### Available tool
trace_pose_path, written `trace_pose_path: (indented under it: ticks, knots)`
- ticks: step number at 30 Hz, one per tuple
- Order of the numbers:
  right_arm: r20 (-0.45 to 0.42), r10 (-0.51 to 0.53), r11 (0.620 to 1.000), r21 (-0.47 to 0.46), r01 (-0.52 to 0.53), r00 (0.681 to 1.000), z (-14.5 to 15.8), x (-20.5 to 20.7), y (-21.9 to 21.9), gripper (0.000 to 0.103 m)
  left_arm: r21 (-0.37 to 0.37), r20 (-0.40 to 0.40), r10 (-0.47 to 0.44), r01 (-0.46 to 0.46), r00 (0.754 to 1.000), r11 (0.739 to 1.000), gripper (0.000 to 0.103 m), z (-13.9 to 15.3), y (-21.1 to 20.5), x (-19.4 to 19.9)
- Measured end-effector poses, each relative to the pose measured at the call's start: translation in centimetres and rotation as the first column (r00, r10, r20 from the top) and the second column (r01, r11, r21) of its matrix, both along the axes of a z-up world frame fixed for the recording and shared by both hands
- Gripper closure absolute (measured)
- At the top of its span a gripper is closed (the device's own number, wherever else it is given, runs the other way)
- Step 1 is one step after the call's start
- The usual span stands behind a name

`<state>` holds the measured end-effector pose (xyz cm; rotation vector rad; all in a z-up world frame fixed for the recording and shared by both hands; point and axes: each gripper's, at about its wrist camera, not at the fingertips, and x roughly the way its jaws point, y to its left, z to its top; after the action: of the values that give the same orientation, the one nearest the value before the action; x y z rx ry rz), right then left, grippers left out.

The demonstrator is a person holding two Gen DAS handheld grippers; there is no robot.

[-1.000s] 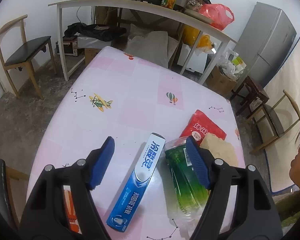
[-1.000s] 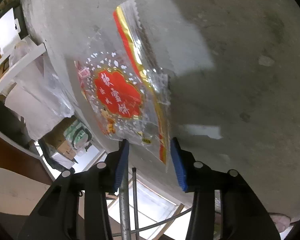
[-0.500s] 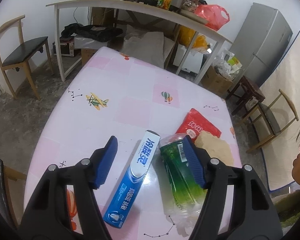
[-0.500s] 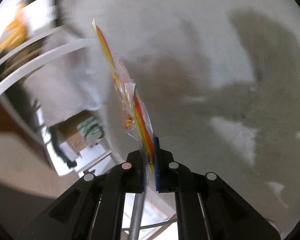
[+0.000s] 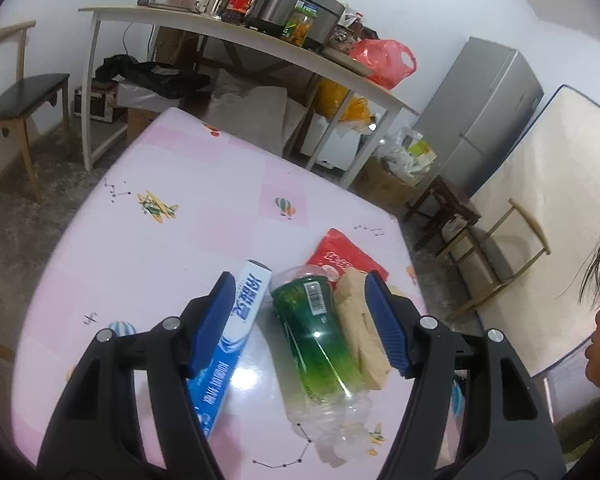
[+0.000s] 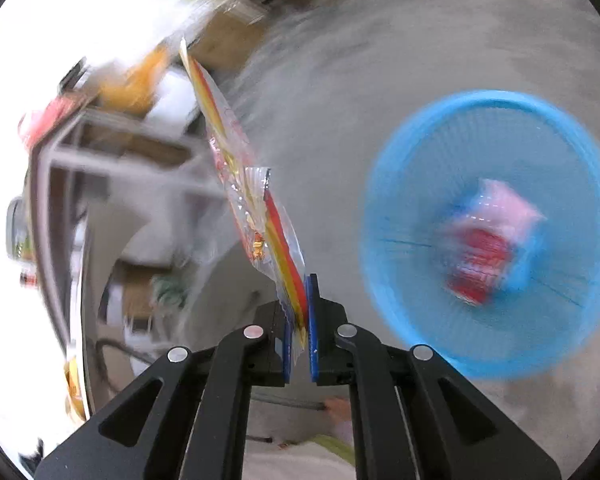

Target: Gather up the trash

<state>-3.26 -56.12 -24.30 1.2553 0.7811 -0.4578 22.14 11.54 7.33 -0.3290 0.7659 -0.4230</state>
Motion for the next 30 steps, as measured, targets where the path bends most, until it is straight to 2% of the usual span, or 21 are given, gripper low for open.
trace_pose_path:
  ticks: [2, 5, 8, 10, 12, 13, 14, 16, 18, 19, 21, 25, 30]
  knots:
    - [-0.080, -0.075, 0.997, 0.029, 0.077, 0.994, -0.9, -3.7, -1.1, 0.096, -0.026, 0.006, -0.009, 0.009, 1.000, 1.000, 0.041, -0.1, 0.1, -0.3]
    - [-0.144, -0.118, 0.978, 0.154, 0.140, 0.982, -4.5, -6.9, -2.2, 0.095, -0.042, 0.023, -0.020, 0.021, 1.000, 0.999, 0.041, -0.2, 0.1, -0.9]
    - [-0.261, -0.048, 0.980, 0.175, 0.096, 0.964, -7.7, -6.1, -3.0, 0.092, -0.057, 0.039, -0.023, 0.025, 0.999, 0.998, 0.041, 0.0, 0.3, -1.5]
    - [-0.384, 0.010, 0.990, 0.131, 0.043, 0.923, -9.1, -5.2, -3.2, 0.088, -0.075, 0.044, -0.018, 0.021, 0.999, 0.997, 0.041, 0.2, 0.7, -1.9]
    - [-0.515, 0.034, 0.999, 0.005, -0.036, 0.857, -8.5, -4.1, -3.2, 0.071, -0.086, 0.046, -0.013, 0.017, 0.999, 0.996, 0.041, 0.5, 1.1, -2.2]
    - [-0.551, 0.032, 0.996, -0.048, -0.070, 0.834, -7.8, -3.8, -3.2, 0.055, -0.090, 0.052, -0.012, 0.017, 0.999, 0.996, 0.041, 0.7, 1.2, -2.4]
    - [-0.581, 0.022, 0.988, -0.114, -0.108, 0.813, -6.9, -3.5, -2.8, 0.045, -0.089, 0.057, -0.011, 0.016, 0.998, 0.996, 0.041, 0.8, 1.4, -2.6]
    - [-0.615, 0.011, 0.967, -0.196, -0.166, 0.788, -5.4, -3.0, -2.2, 0.043, -0.087, 0.066, -0.008, 0.014, 0.998, 0.996, 0.041, 0.9, 1.6, -3.1]
    - [-0.652, -0.006, 0.948, -0.246, -0.204, 0.758, -4.2, -2.8, -1.8, 0.043, -0.090, 0.065, -0.010, 0.015, 0.998, 0.996, 0.041, 0.9, 1.7, -3.2]
    - [-0.658, -0.014, 0.945, -0.256, -0.205, 0.753, -3.6, -2.4, -1.9, 0.043, -0.096, 0.063, -0.011, 0.017, 0.998, 0.995, 0.041, 0.8, 1.9, -3.4]
    - [-0.662, -0.041, 0.938, -0.283, -0.200, 0.748, -2.5, -3.1, -2.2, 0.043, -0.106, 0.062, -0.014, 0.020, 0.998, 0.994, 0.041, 0.8, 2.1, -3.8]
    - [-0.629, -0.067, 0.935, -0.311, -0.171, 0.774, -1.0, -4.8, -0.9, 0.043, -0.108, 0.073, -0.010, 0.018, 0.997, 0.994, 0.041, 0.9, 2.8, -4.8]
    - [-0.526, -0.033, 0.929, -0.329, -0.167, 0.850, 2.2, -4.9, 0.7, 0.043, -0.095, 0.054, -0.002, 0.007, 0.999, 0.995, 0.039, 0.4, 3.5, -5.8]
